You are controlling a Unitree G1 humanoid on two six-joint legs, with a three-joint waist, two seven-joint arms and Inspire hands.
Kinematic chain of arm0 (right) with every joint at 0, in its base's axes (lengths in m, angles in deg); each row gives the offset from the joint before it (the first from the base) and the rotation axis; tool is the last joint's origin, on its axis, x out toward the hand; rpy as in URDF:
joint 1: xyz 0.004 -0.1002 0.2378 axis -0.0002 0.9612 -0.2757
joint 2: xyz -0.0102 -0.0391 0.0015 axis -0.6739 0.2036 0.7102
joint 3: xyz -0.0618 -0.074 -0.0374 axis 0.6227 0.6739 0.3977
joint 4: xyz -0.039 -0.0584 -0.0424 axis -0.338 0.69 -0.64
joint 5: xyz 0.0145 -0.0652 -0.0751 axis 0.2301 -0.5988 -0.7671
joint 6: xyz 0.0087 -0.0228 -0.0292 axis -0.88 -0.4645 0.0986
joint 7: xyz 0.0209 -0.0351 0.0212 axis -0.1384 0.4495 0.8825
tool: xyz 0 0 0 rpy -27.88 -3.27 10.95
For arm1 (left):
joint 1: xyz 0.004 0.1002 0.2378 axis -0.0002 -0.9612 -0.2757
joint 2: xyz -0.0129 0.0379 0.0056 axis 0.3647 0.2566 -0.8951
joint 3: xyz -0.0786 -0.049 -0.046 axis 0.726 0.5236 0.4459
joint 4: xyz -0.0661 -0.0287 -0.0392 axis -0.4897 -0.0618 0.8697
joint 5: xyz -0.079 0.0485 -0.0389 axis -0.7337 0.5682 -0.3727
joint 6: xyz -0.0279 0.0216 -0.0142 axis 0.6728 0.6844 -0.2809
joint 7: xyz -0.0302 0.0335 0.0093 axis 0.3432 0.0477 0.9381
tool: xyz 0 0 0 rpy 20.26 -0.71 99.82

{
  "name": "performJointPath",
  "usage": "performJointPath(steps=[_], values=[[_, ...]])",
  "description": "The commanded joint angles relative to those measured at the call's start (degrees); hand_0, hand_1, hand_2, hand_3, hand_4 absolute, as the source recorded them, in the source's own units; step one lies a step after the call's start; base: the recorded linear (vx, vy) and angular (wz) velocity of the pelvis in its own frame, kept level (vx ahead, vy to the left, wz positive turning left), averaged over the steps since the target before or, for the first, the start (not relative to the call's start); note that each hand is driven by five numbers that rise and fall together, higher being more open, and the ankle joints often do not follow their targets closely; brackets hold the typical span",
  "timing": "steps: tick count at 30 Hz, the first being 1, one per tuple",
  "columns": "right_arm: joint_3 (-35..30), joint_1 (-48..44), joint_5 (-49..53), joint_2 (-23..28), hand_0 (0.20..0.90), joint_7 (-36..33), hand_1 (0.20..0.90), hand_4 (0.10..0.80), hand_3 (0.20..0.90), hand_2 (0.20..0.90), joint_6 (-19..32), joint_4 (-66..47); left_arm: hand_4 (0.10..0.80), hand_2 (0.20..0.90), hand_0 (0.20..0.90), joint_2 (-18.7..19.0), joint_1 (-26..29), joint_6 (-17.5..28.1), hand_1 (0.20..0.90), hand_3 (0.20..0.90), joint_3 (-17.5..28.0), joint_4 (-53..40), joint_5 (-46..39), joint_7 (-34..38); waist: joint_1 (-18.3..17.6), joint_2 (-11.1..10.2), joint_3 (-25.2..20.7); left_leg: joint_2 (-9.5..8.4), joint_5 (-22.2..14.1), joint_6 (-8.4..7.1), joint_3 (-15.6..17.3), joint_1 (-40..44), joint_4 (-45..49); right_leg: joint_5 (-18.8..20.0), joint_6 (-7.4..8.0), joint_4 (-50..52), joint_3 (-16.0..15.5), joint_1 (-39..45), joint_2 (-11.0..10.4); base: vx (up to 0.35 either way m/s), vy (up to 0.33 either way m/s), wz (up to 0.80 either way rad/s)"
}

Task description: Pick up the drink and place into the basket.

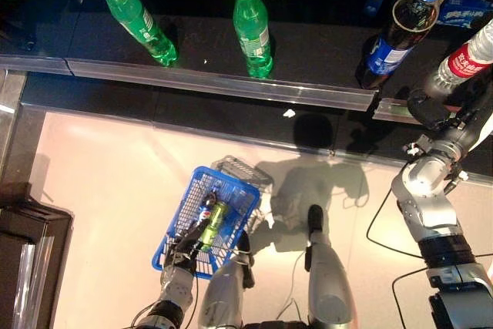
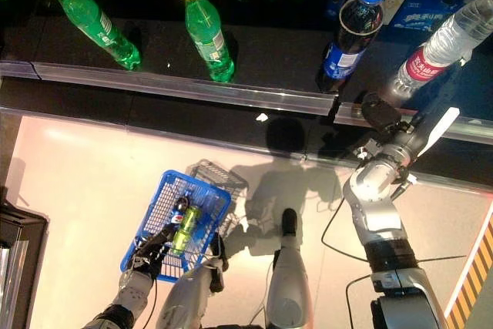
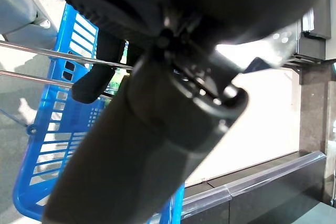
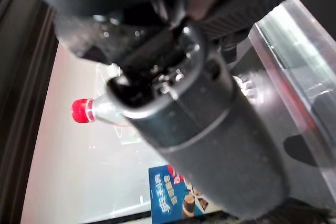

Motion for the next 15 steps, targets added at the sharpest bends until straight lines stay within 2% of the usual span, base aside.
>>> performJointPath(steps=[1,6,15], values=[[-4.2,-4.57,-2.44,5.04,0.9,-4.45,0.9,0.8,0.9,0.9,4.14,-4.01,0.1,0.3,0.3,2.86,-5.63,2.47,0.3,0.2,-0.78,-1.6,-2.28,-0.29,1.41,-1.3,-3.7,0.48,2.7,-1.45,-2.87,-4.67,8.6,-5.12,-0.88,4.25,-2.32,-1.06,-1.15,0.0,0.0,0.0],[-4.65,-4.17,-4.19,4.87,0.9,-5.59,0.9,0.8,0.9,0.9,2.35,-5.53,0.1,0.3,0.3,2.5,-5.97,2.18,0.3,0.2,-0.59,-1.73,-1.85,-0.62,1.18,-0.86,-3.77,0.39,2.79,-1.5,-2.37,-3.9,8.25,-5.24,-0.96,4.08,-2.04,-0.66,-1.27,0.013,0.007,-0.03],[-5.92,-5.53,-3.72,7.47,0.9,-4.77,0.9,0.8,0.9,0.9,2.35,-3.87,0.1,0.3,0.3,3.0,-5.75,1.53,0.3,0.2,-1.09,-1.66,-1.54,-0.47,1.23,-0.8,-4.07,0.74,3.24,-1.87,-2.08,-3.71,8.69,-5.46,-1.14,4.06,-2.12,-0.32,-1.06,0.004,-0.001,-0.01]])
